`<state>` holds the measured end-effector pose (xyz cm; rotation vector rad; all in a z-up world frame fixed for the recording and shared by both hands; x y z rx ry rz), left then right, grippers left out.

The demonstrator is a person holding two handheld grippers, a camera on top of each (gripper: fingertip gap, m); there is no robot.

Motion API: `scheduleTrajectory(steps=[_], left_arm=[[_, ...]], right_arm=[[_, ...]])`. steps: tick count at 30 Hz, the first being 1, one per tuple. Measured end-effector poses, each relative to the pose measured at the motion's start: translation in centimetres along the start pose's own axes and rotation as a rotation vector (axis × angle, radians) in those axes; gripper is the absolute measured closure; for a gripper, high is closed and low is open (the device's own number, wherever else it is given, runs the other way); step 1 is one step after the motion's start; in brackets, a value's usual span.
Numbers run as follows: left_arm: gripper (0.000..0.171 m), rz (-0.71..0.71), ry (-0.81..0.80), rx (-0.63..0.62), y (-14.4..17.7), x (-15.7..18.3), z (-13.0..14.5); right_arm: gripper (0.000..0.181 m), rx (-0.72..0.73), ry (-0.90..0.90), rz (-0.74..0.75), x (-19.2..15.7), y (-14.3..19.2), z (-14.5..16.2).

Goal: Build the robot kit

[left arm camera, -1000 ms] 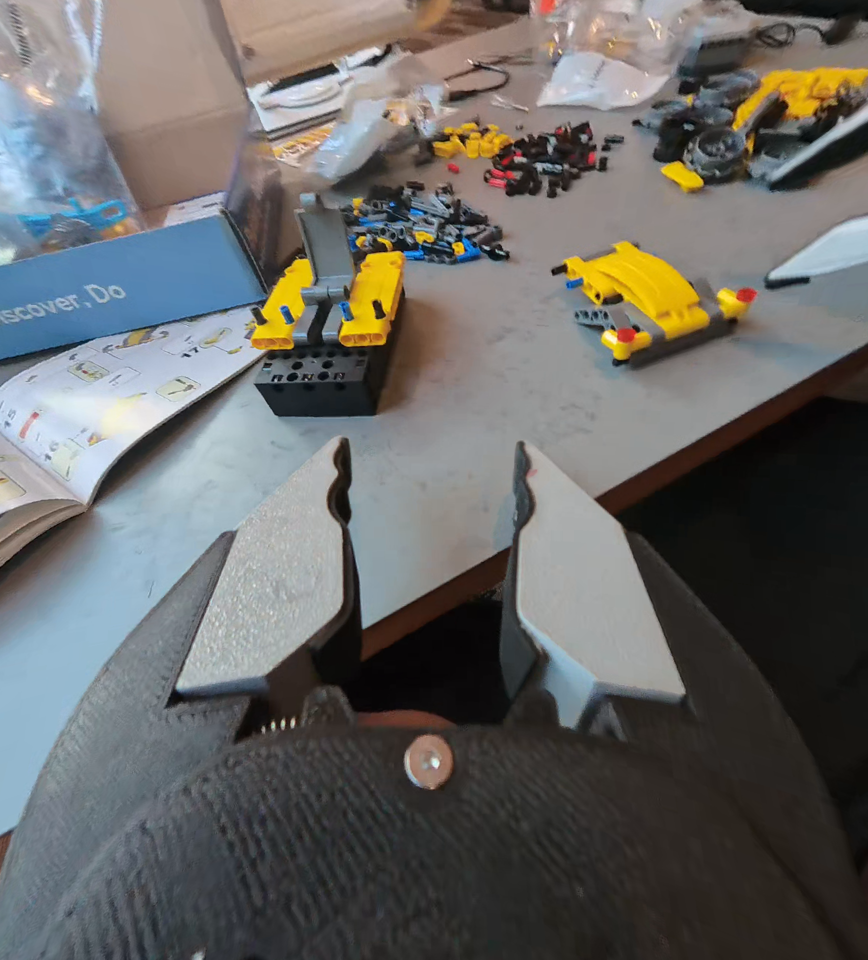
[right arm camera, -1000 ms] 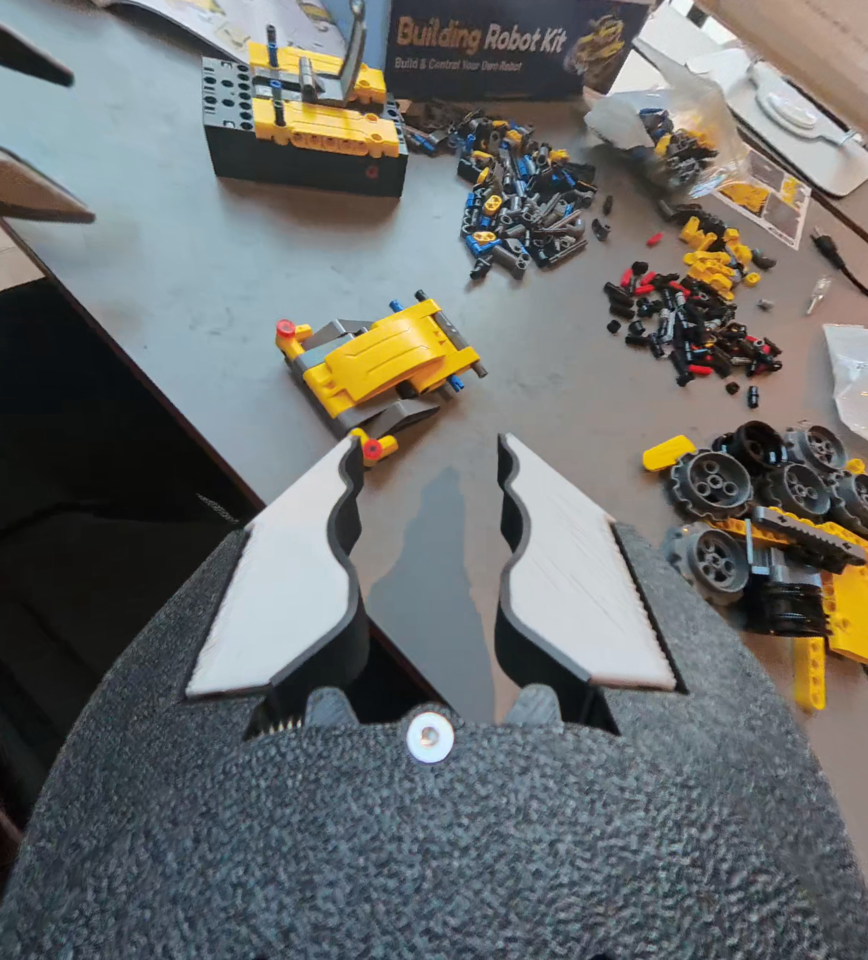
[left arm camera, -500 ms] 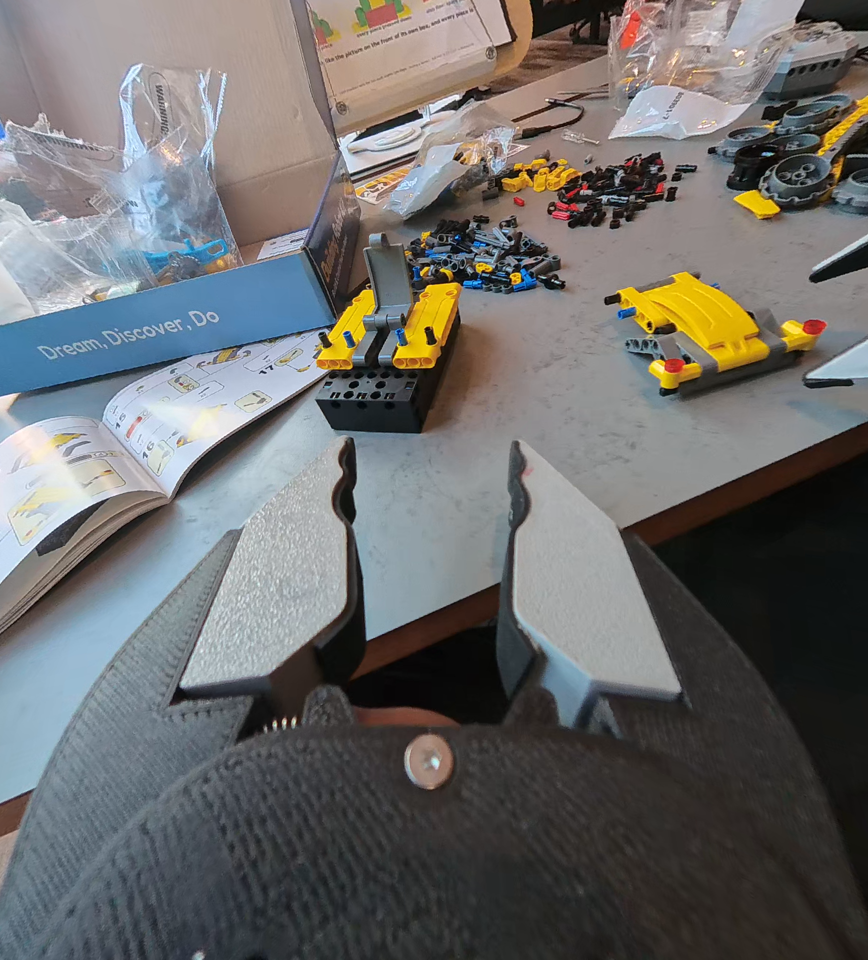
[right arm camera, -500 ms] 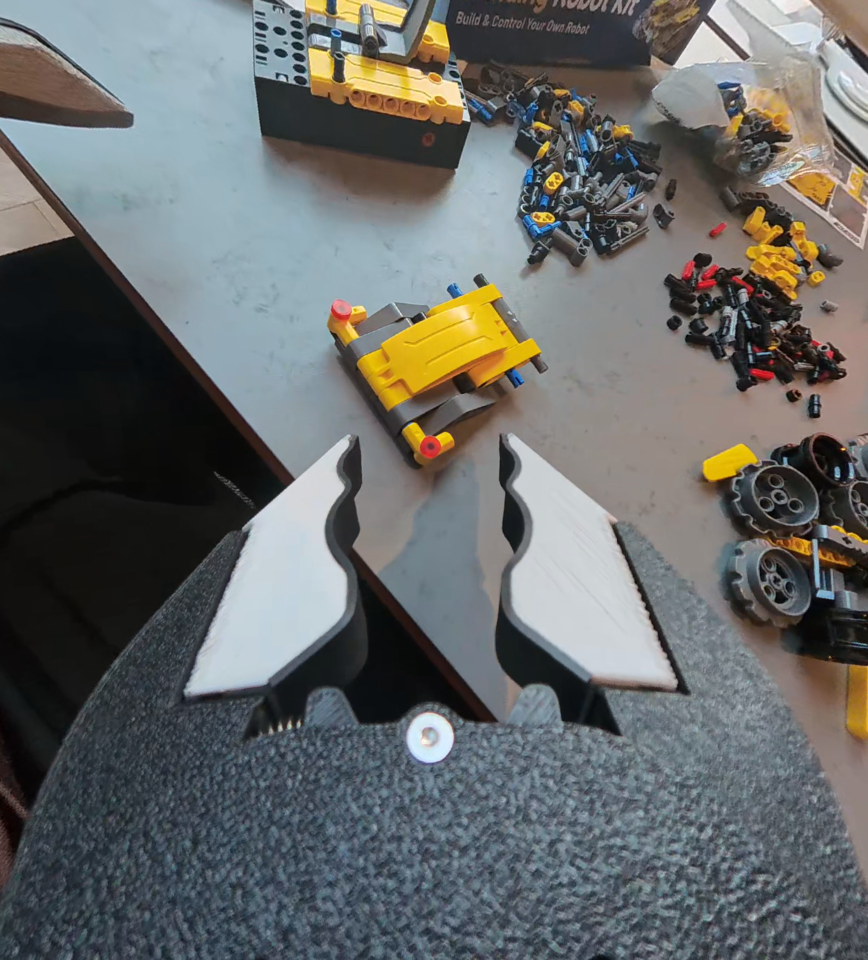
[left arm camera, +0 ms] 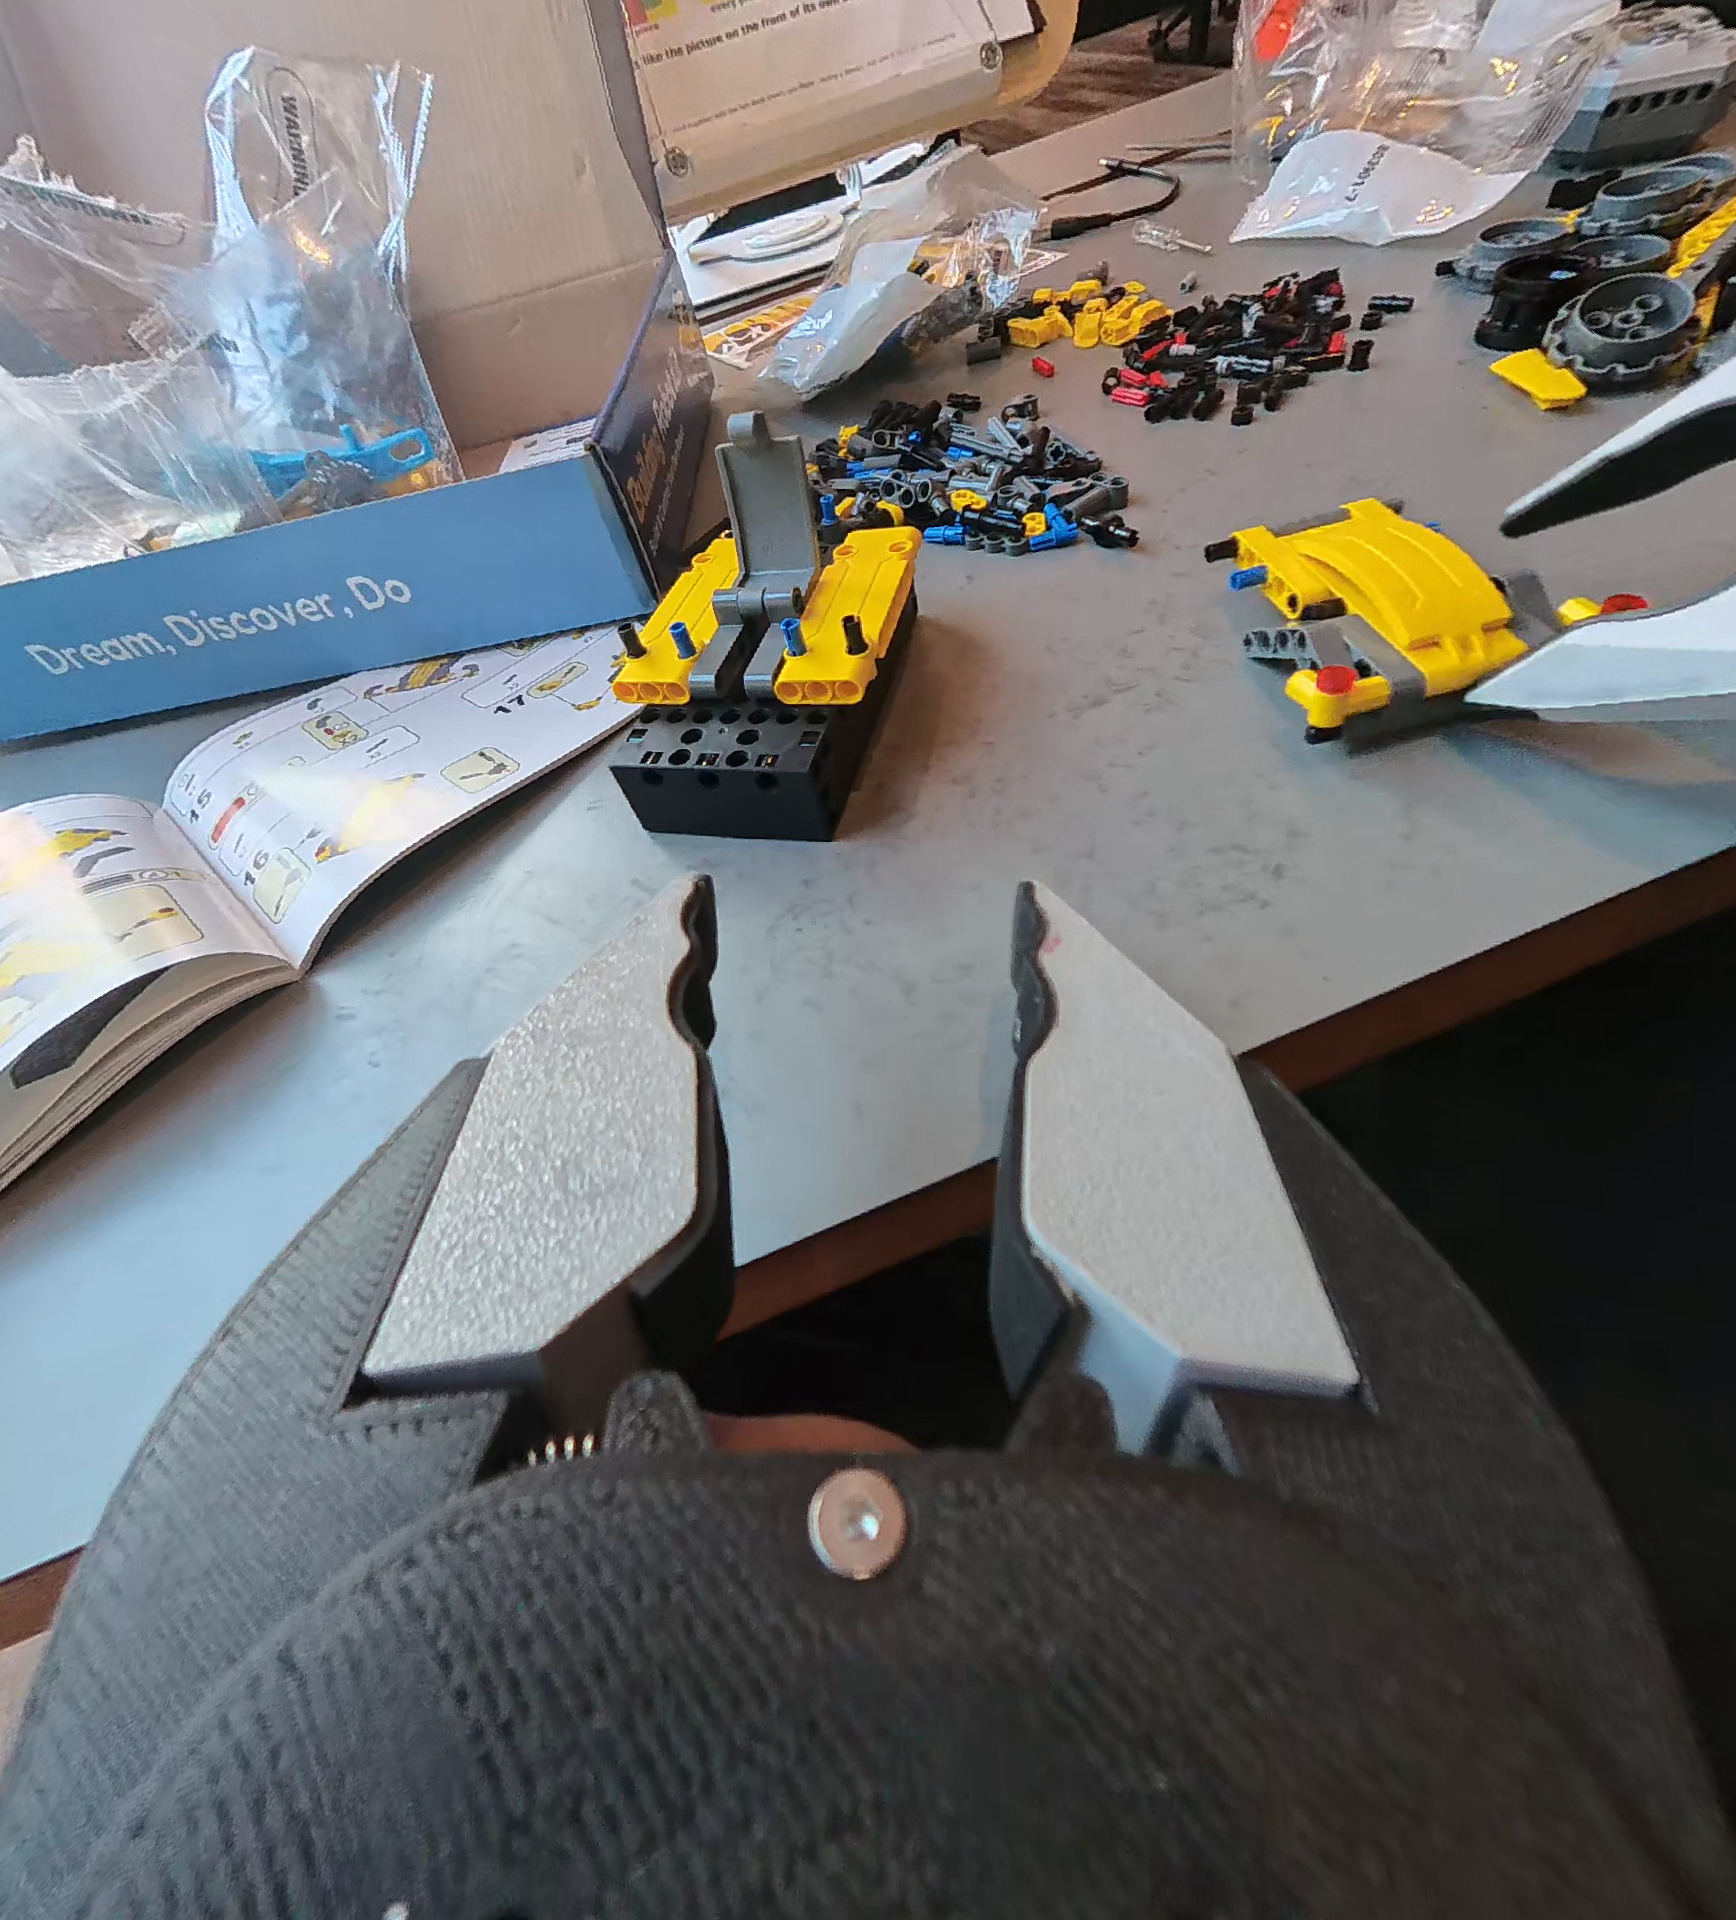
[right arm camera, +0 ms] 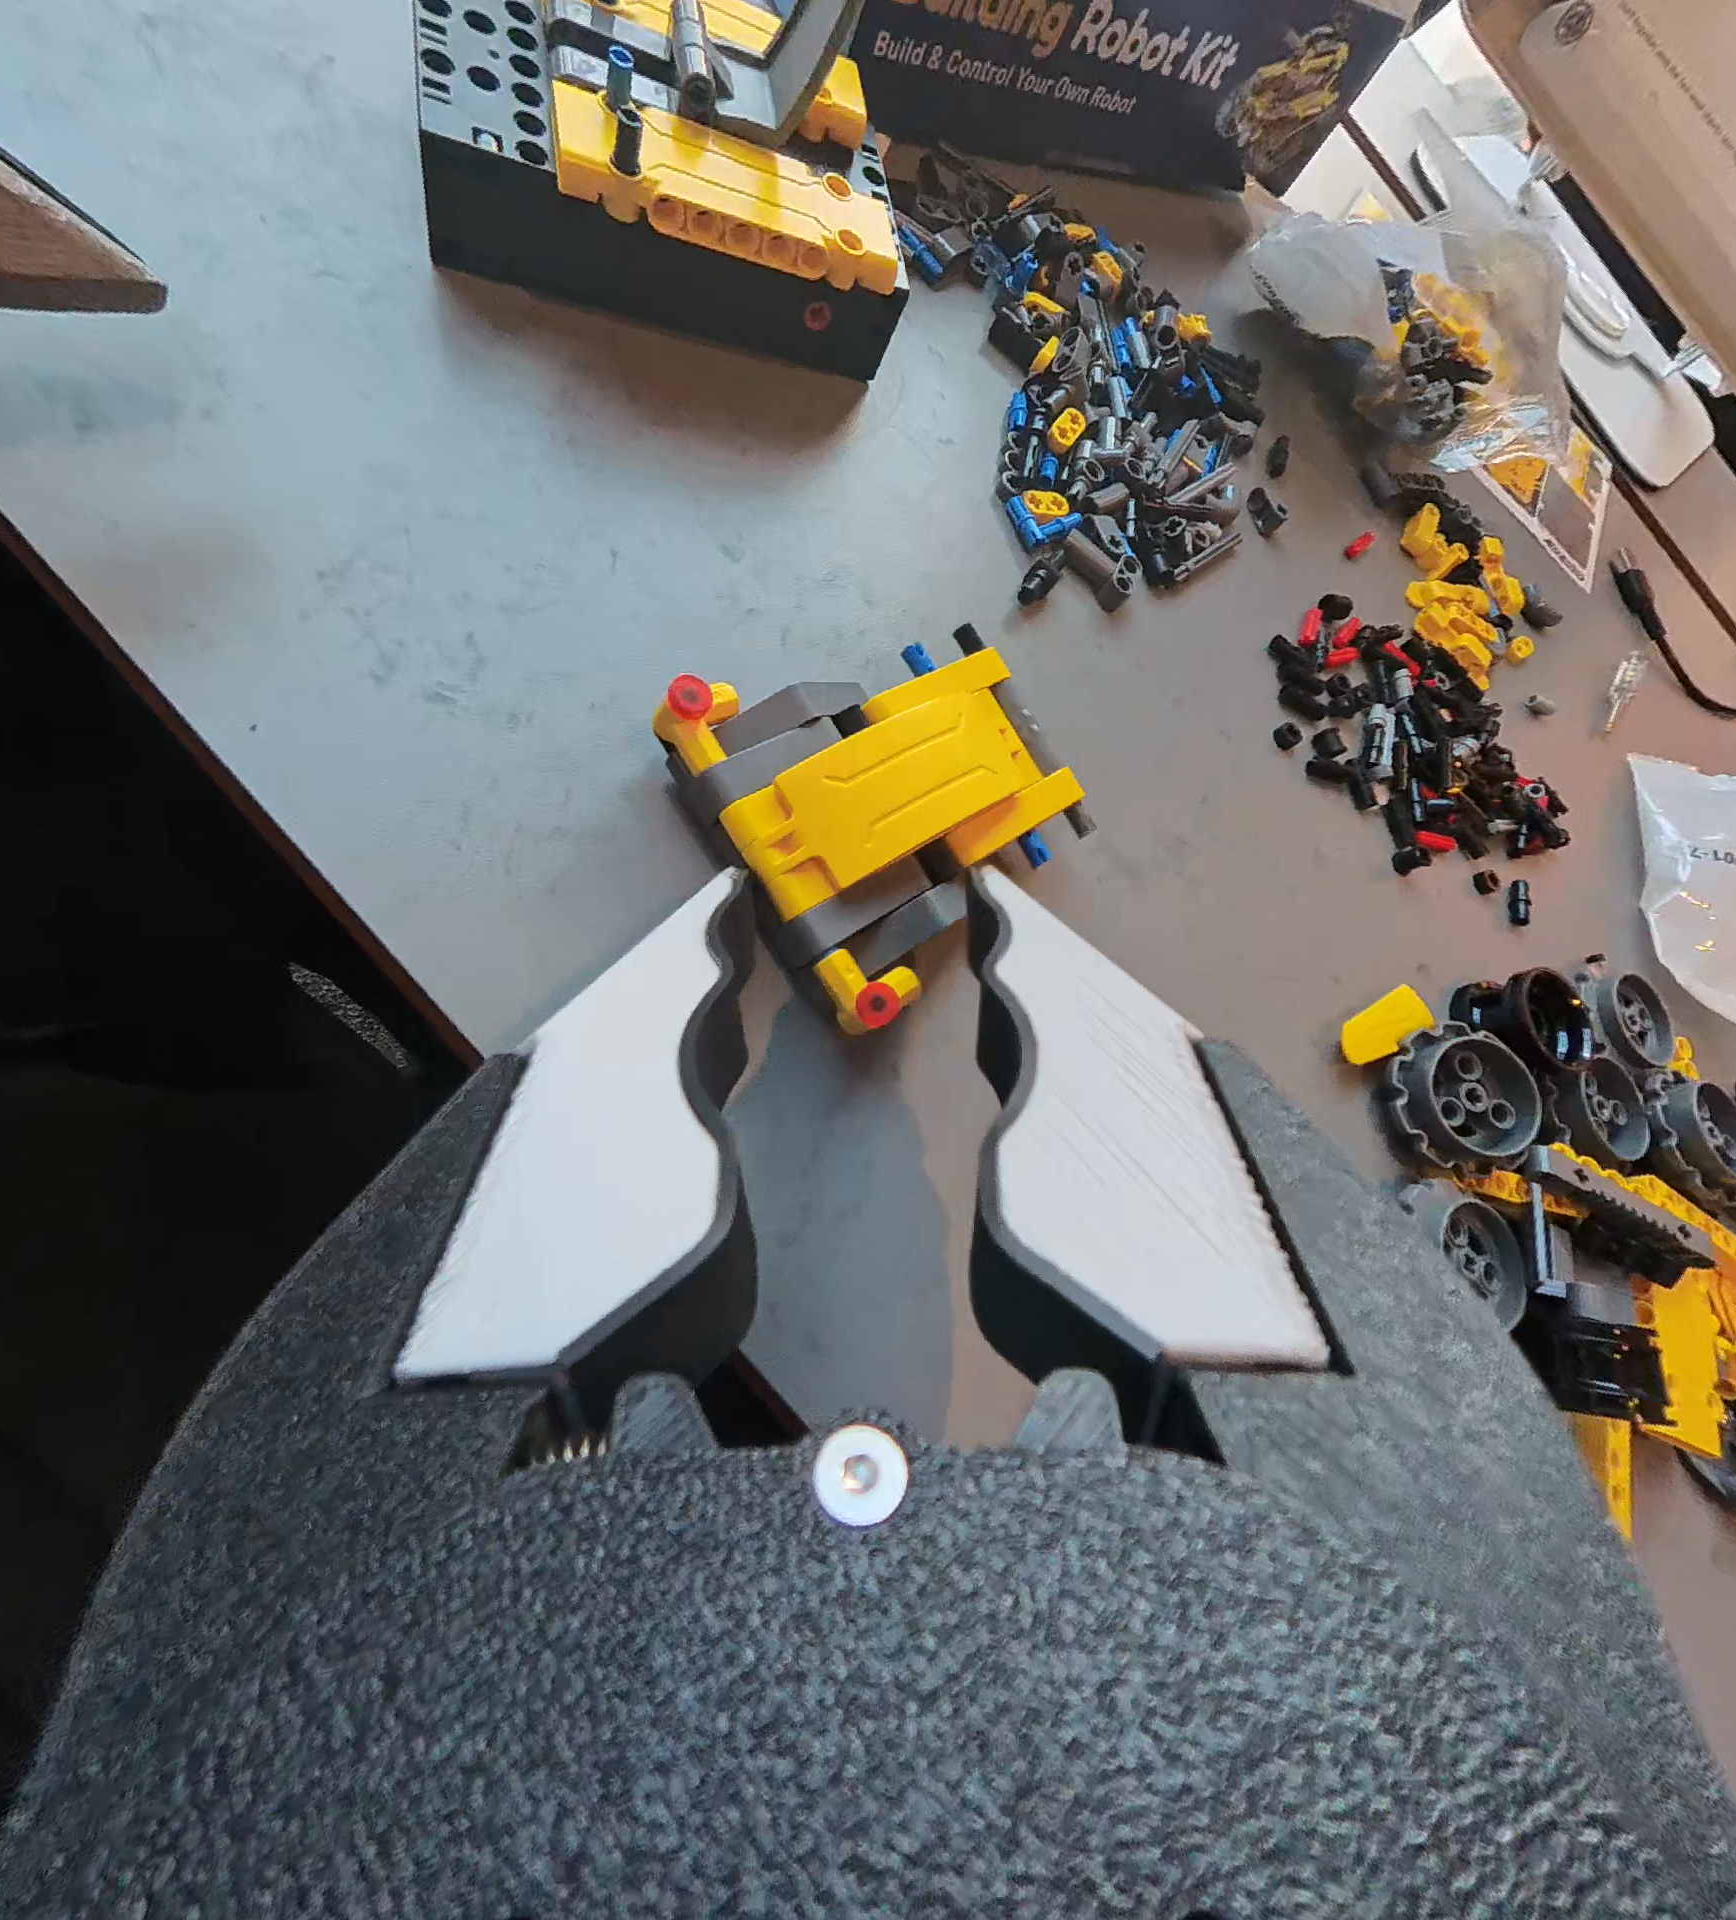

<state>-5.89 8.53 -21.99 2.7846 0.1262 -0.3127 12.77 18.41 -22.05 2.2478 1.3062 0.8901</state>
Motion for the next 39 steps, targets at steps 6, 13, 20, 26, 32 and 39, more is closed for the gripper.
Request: scheduleTrajectory(steps=[6,13,20,26,32,39], left_arm=[[0.117,0.002,-0.004,0.002,0.0,0.2,0.0],[0.116,0.007,0.010,0.021,0.1,0.2,0.0],[0.115,0.043,-0.011,0.055,0.6,1.0,0.2],[0.108,0.112,0.013,0.058,0.6,1.6,0.5],[0.101,0.192,0.055,0.060,0.1,1.3,0.5],[0.106,0.213,0.007,0.122,-0.3,0.6,0.0]], right_arm=[[0.144,-0.012,0.002,-0.002,0.1,-0.3,0.4],[0.144,0.022,0.026,-0.013,-0.3,0.3,0.4],[0.144,0.143,0.010,-0.044,0.0,2.1,-0.2],[0.155,0.261,-0.001,-0.062,0.4,3.7,-0.6],[0.151,0.285,-0.054,-0.057,1.9,3.6,0.1],[0.156,0.250,-0.128,-0.128,2.8,2.2,1.2]])
Point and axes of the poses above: each gripper's, where its closed fingertips meet, y back along the fingers, z out of its underside, x = y × z across the jaws, the point moved 8 cm from there along y, back along the fingers, and after that the axes turned 5 degrees about -z, right-handed, at the moved point
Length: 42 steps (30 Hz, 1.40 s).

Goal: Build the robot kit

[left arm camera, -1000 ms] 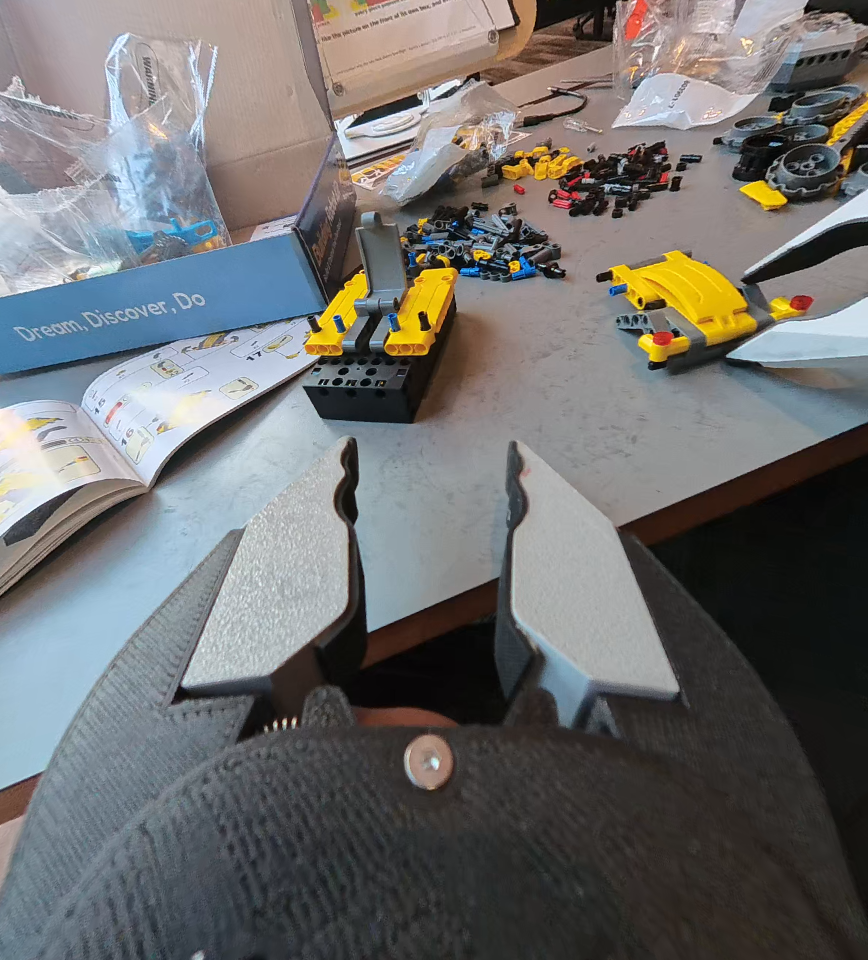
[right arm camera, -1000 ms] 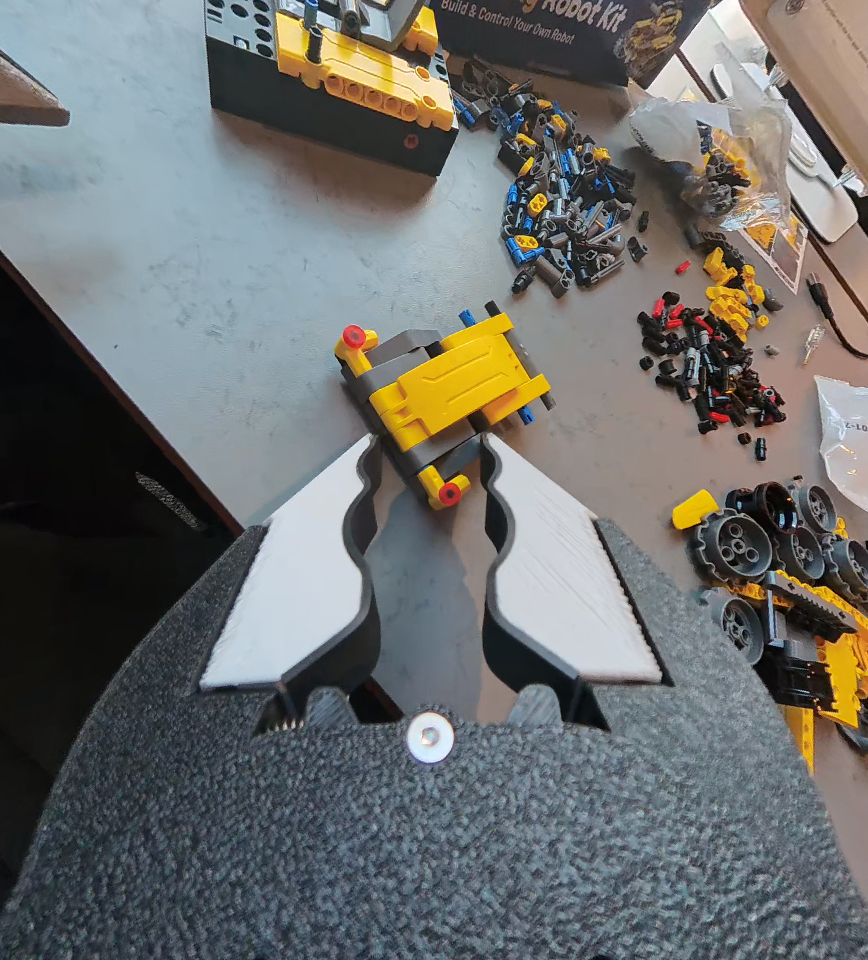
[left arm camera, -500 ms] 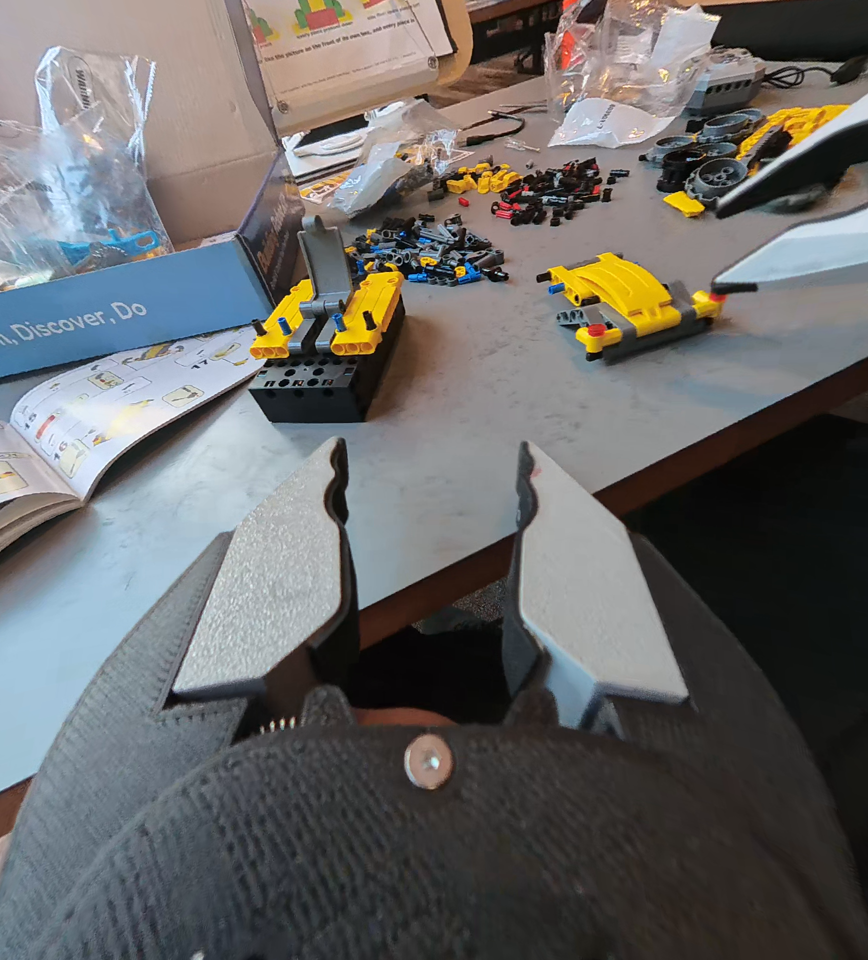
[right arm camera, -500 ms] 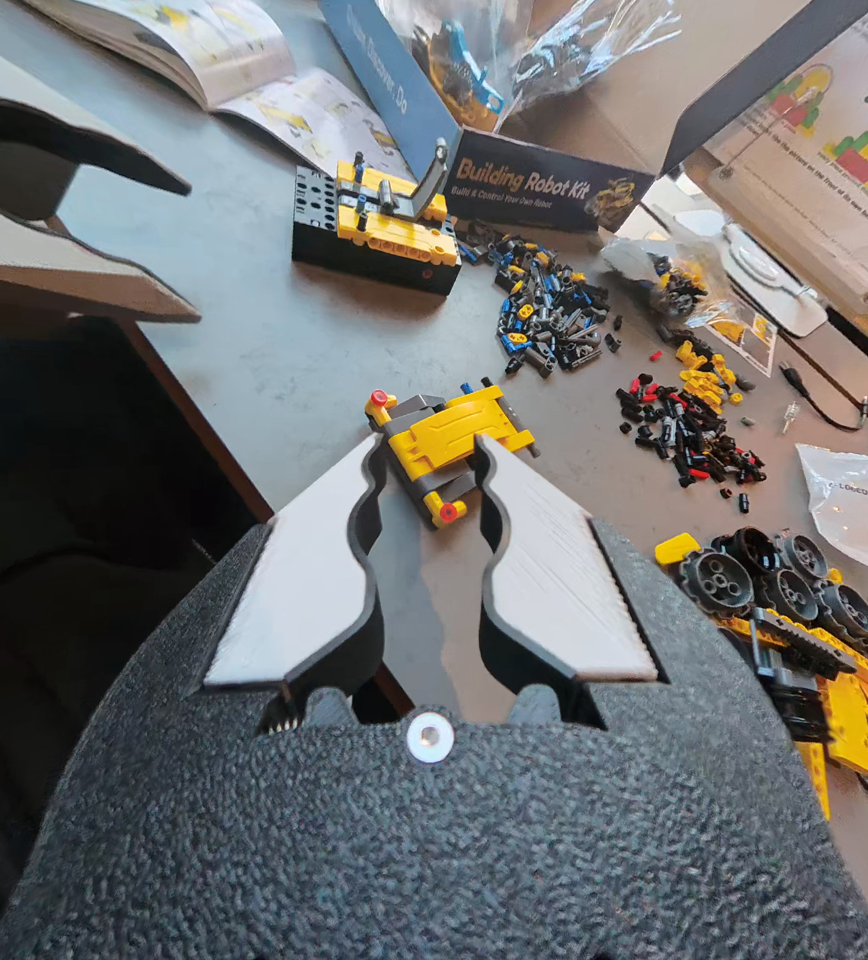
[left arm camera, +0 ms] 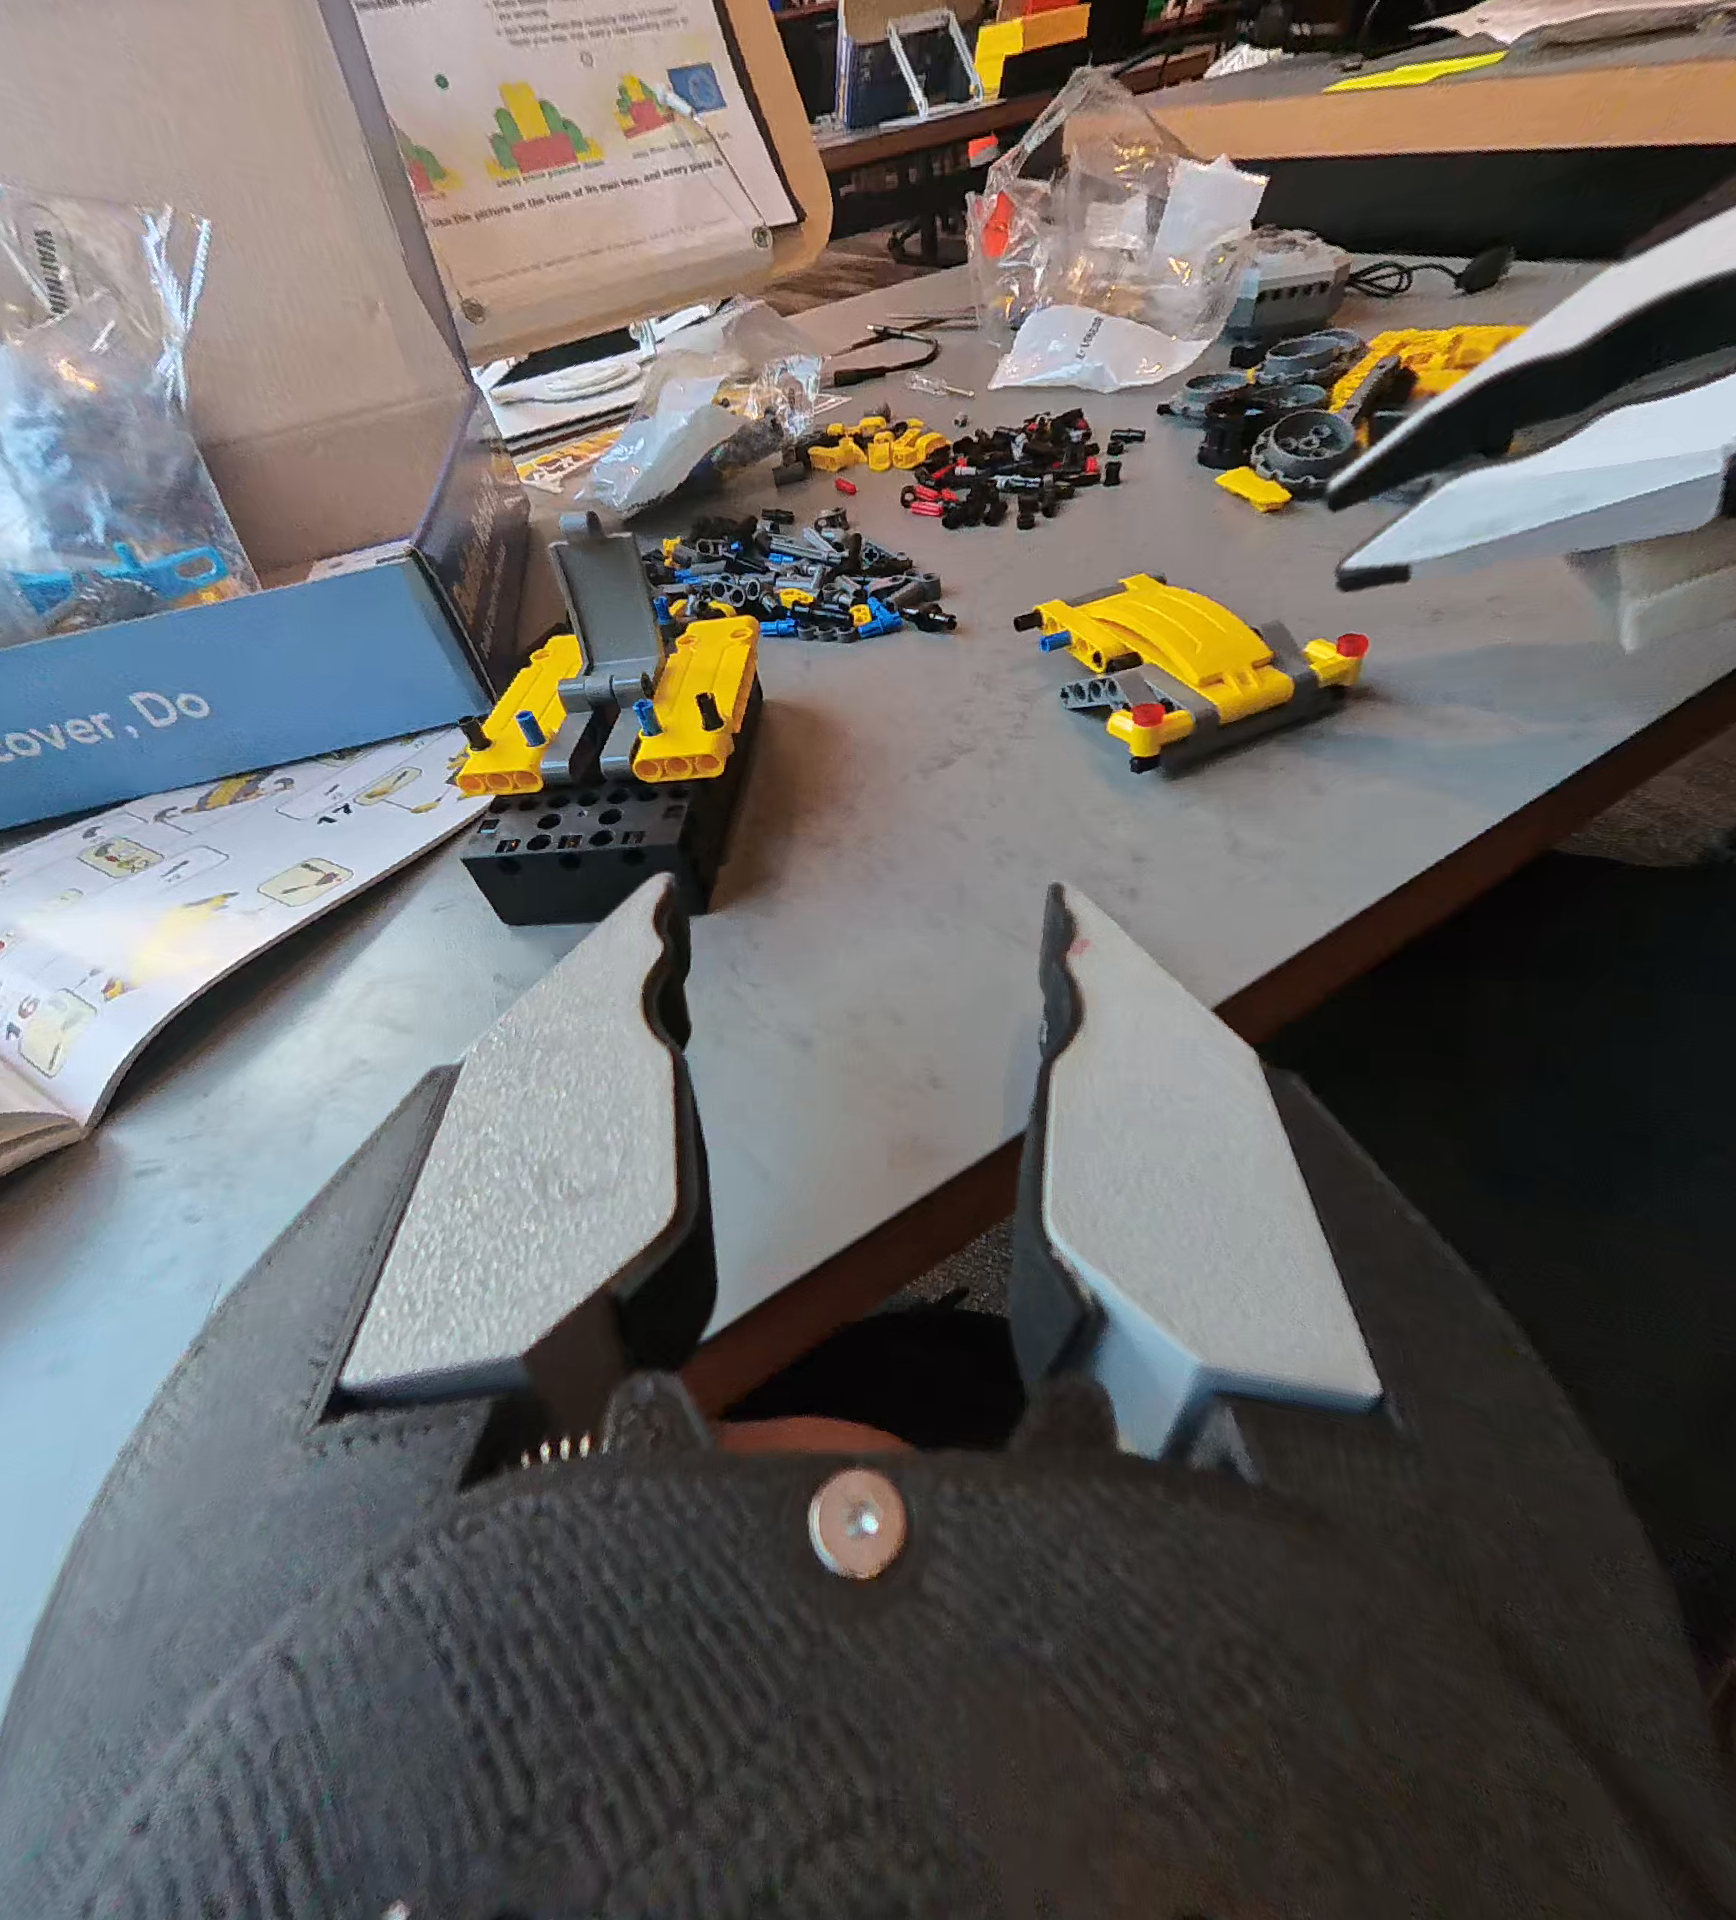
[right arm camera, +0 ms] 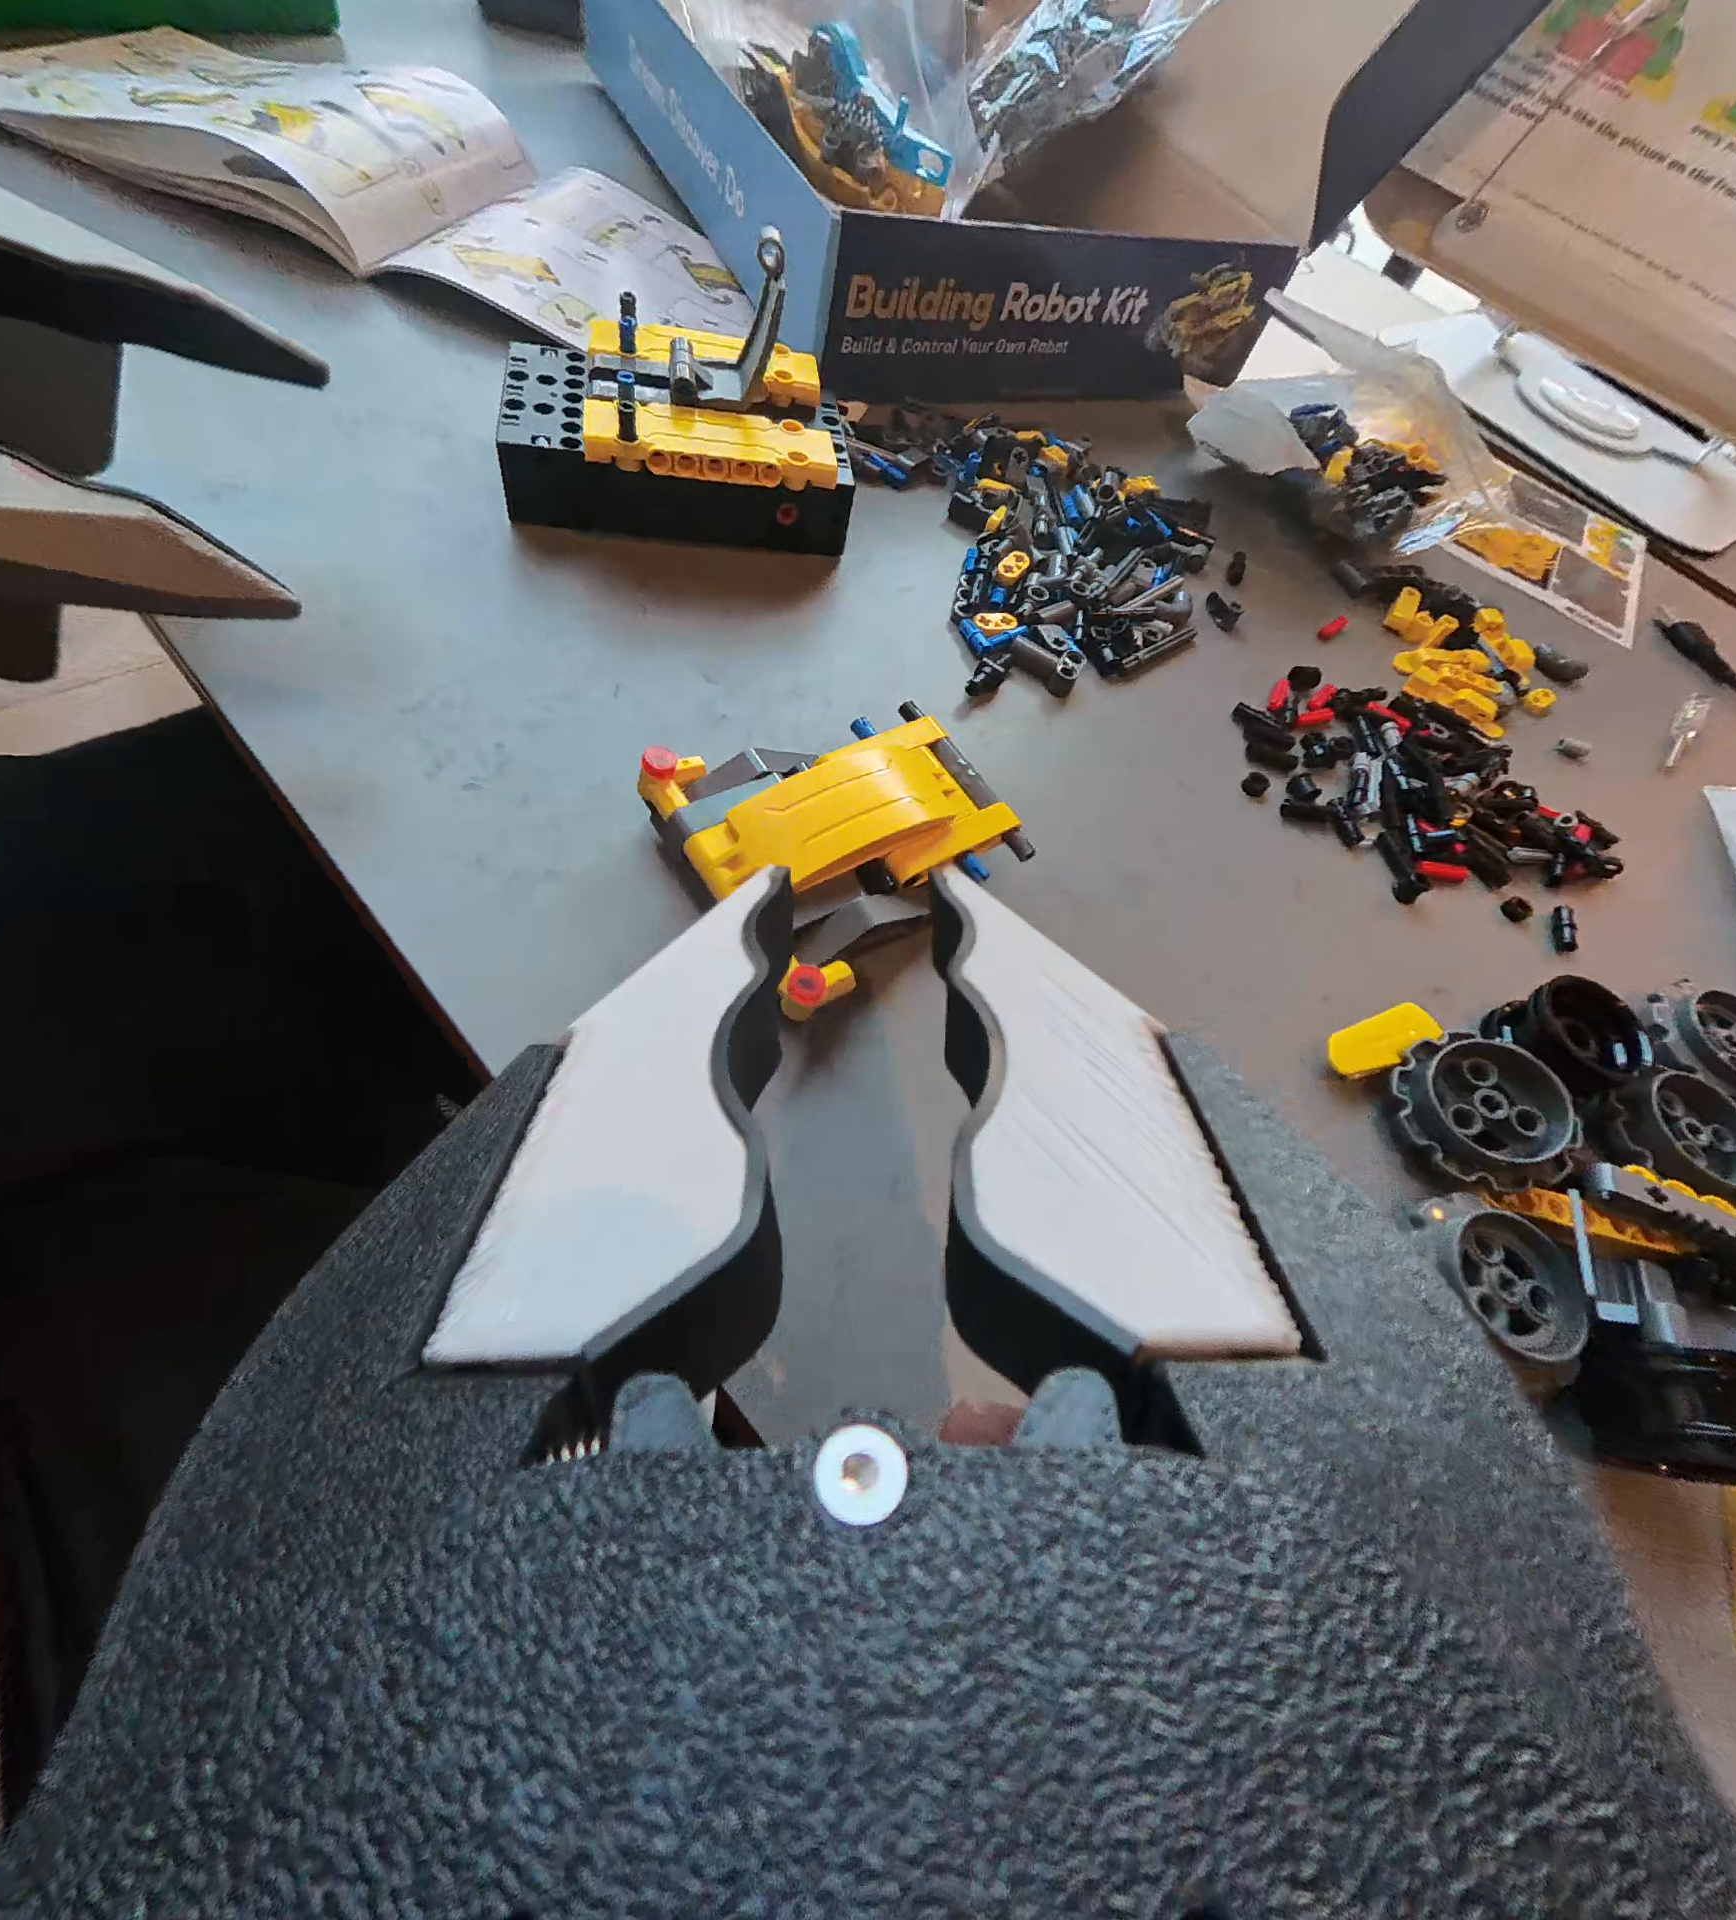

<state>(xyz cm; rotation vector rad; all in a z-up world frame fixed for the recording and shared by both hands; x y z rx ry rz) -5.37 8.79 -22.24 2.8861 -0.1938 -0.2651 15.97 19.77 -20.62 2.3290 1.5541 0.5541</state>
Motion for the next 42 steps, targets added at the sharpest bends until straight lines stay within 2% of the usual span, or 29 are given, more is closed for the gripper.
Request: scheduleTrajectory(steps=[7,11,16,25,42], left_arm=[[0.109,0.107,-0.069,0.022,-0.6,0.7,-0.1],[0.111,0.244,-0.047,0.011,-0.8,1.7,0.3],[0.114,0.324,-0.076,0.036,-0.6,2.3,0.5],[0.115,0.339,-0.028,0.066,-0.4,2.0,0.5],[0.117,0.314,-0.022,0.109,-0.7,1.8,0.5]], right_arm=[[0.158,-0.033,-0.079,-0.067,0.5,-0.8,1.3],[0.177,0.009,-0.099,-0.115,0.6,-0.7,1.2],[0.177,0.026,-0.127,-0.171,0.9,-0.9,1.1],[0.181,0.061,-0.227,-0.250,1.4,-0.9,1.1],[0.181,0.045,-0.212,-0.274,1.0,-1.2,1.1]])
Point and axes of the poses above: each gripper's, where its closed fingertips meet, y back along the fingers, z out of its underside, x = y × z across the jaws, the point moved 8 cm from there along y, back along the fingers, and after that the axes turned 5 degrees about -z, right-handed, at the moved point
